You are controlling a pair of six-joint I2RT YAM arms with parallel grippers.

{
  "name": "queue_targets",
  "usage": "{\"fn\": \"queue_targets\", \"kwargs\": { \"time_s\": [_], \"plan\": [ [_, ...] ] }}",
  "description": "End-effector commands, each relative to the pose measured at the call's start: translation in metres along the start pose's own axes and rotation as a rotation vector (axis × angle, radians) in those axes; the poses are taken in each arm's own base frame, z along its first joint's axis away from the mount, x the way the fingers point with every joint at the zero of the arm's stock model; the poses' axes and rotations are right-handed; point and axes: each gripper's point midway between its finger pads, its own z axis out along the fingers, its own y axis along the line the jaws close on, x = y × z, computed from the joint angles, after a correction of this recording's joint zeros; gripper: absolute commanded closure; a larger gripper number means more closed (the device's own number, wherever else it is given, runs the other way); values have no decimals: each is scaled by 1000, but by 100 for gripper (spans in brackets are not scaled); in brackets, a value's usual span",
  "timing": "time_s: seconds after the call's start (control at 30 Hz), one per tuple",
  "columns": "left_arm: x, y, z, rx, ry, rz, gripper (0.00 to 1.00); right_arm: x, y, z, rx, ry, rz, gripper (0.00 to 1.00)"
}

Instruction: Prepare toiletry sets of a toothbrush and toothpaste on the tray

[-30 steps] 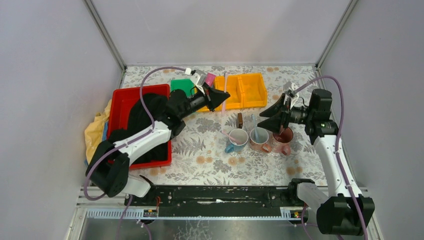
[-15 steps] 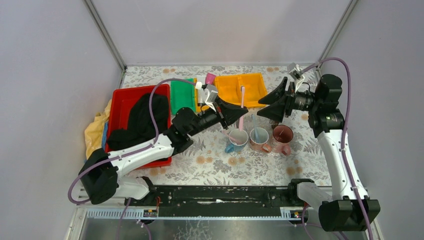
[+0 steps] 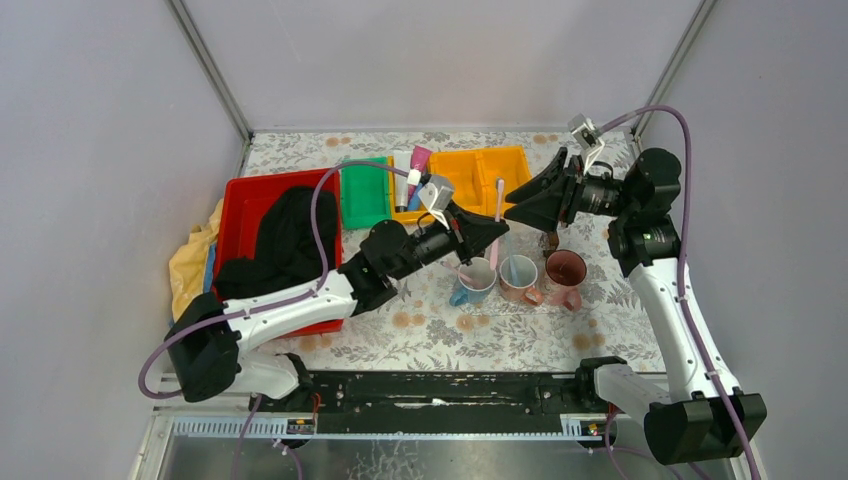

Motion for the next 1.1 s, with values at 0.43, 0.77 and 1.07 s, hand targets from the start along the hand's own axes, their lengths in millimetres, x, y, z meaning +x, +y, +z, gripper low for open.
{"fn": "queue_targets", "kwargs": {
  "time_s": [0.43,0.77,1.07],
  "plan": [
    [-8,-19,18,21,-17,2,100,6,-3,5,-4,-2,-62,70],
    [-9,-21,14,23,-23,-4,82,13,0,4,-17,19,-85,100],
    [-12,-24,-24,54,-97,-8,8,21,2,-5,-14,32,-98,100]
  ]
}}
